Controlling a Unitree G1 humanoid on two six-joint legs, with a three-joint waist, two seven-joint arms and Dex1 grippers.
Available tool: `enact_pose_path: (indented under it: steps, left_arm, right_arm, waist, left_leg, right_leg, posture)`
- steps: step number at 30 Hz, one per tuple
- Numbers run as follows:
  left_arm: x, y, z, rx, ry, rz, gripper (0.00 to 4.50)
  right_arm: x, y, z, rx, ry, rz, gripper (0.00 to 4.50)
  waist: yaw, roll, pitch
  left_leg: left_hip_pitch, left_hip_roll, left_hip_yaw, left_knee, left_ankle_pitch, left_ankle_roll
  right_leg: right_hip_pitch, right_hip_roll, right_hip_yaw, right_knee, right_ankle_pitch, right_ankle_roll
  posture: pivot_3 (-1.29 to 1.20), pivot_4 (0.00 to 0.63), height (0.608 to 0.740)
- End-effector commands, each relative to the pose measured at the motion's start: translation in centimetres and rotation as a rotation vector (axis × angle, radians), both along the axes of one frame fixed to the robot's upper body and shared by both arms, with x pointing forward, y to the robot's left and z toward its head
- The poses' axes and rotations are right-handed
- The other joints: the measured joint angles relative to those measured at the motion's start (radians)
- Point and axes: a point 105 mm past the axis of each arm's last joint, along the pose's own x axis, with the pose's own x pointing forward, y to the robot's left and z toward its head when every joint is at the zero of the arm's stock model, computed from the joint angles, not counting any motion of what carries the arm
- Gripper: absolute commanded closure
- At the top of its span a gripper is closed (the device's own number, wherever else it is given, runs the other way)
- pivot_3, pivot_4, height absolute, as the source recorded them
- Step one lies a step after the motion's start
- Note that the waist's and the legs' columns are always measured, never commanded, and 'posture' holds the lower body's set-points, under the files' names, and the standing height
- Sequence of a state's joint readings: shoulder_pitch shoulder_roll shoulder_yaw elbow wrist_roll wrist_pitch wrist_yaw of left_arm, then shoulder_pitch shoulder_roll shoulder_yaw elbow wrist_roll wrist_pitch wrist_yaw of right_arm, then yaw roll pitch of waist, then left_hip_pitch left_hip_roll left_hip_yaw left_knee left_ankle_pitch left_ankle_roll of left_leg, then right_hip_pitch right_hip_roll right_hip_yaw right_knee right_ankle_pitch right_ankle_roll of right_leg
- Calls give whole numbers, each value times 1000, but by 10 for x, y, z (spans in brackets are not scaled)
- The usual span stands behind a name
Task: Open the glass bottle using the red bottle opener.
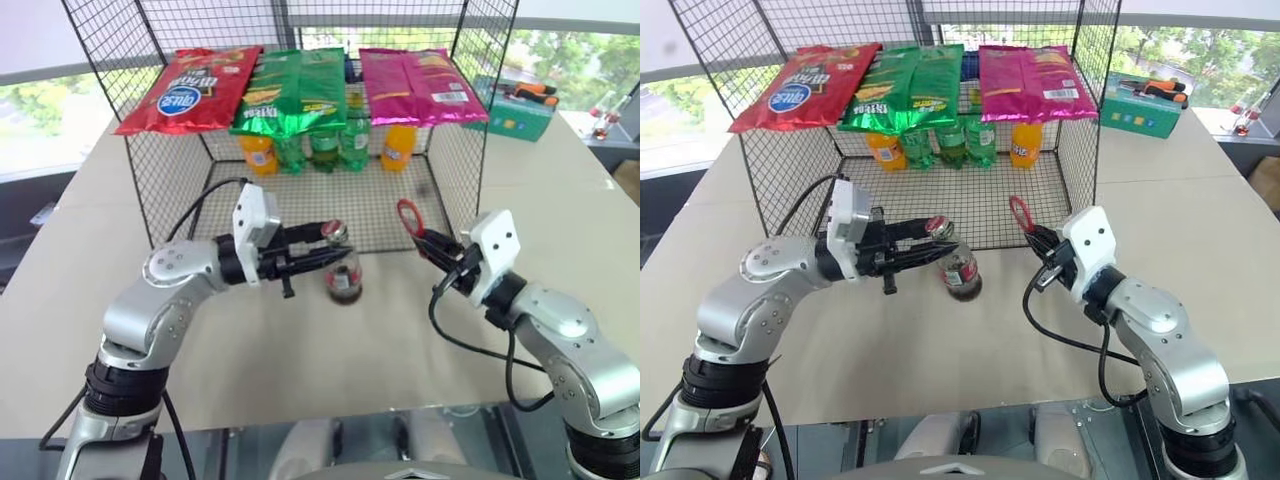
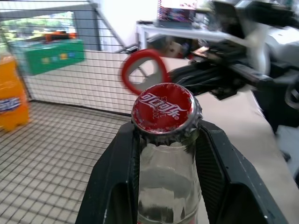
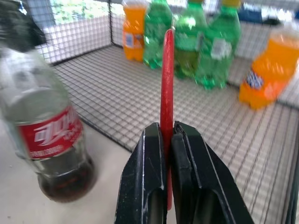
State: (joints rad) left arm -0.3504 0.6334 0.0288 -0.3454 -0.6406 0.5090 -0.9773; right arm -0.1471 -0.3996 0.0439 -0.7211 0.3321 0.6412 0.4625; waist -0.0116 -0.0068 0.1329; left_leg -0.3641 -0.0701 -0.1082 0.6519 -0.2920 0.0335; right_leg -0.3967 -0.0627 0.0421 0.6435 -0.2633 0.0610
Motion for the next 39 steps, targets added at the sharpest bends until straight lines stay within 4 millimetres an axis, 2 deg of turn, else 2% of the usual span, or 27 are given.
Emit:
enact_pose_path:
  steps: [1, 6, 13, 18, 30, 39]
  left_arm:
    - [-11, -7, -9, 29, 35, -49, 3359]
    - [-7, -8, -7, 19, 28, -28, 3359]
    - [-2, -8, -10, 61, 3, -22, 3359]
    - [1, -10, -8, 82, -21, -29, 3359]
    - [0, -10, -11, 141, -62, -42, 3359]
    - [4, -7, -13, 134, -61, -29, 3359]
  right_arm:
    - [-14, 14, 33, -43, -237, 101, 4500]
    - [-26, 25, 43, -178, -413, 207, 4500]
    - [-42, 31, 45, -414, -497, 422, 4500]
    - [-35, 35, 40, -624, -593, 482, 4500]
    - [-16, 34, 44, -674, -615, 433, 4500]
    - [-28, 35, 65, -635, -652, 447, 4500]
  waist:
    - [-3, 0, 0]
    - [-1, 0, 0]
    - [0, 0, 0]
    - [0, 0, 0]
    - [3, -1, 1]
    - [2, -1, 1]
  left_leg:
    - [0, 0, 0, 0, 0, 0]
    - [0, 0, 0, 0, 0, 0]
    - [0, 0, 0, 0, 0, 0]
    - [0, 0, 0, 1, 0, 0]
    - [0, 0, 0, 1, 0, 0]
    - [0, 0, 0, 1, 0, 0]
  right_leg:
    - [0, 0, 0, 0, 0, 0]
    - [0, 0, 0, 0, 0, 0]
    - [1, 0, 0, -1, 0, 0]
    - [1, 0, -1, -1, 0, 0]
    - [1, 0, 0, 0, 0, 0]
    - [1, 0, 0, 0, 0, 0]
  posture:
    - [0, 150, 740]
    - [0, 150, 740]
    - [0, 150, 740]
    - [0, 150, 740]
    - [0, 150, 740]
    - [0, 150, 740]
